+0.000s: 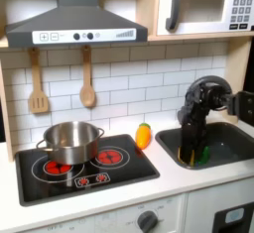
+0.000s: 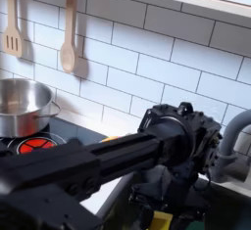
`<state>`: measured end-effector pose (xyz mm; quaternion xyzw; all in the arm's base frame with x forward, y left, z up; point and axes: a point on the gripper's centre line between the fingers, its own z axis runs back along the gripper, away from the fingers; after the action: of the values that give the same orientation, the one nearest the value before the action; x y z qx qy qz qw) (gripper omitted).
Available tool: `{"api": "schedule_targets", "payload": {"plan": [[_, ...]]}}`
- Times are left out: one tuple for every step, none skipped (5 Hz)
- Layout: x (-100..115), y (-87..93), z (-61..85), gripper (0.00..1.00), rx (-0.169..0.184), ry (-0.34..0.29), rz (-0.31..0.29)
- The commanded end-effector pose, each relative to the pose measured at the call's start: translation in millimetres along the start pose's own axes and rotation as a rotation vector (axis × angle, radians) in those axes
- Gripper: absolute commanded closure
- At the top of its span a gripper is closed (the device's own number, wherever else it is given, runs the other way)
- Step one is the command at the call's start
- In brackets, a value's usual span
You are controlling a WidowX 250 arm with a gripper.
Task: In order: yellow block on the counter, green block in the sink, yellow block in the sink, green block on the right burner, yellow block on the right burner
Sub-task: 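Put the yellow block in the sink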
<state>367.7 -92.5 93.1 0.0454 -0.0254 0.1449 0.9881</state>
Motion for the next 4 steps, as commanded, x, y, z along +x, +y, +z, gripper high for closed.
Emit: {"api": "schedule_targets", "payload": {"plan": [[1.7,6.3,-4.0,1.00,0.012,0.000,0.005],[5.4,4.9,-5.5,1.00,0.013,0.005,0.010],[6.2,6.7,-3.2,1.00,0.017,0.011,0.020],[13.3,10.5,0.9,0.00,0.008,-0.003,0.050]]}}
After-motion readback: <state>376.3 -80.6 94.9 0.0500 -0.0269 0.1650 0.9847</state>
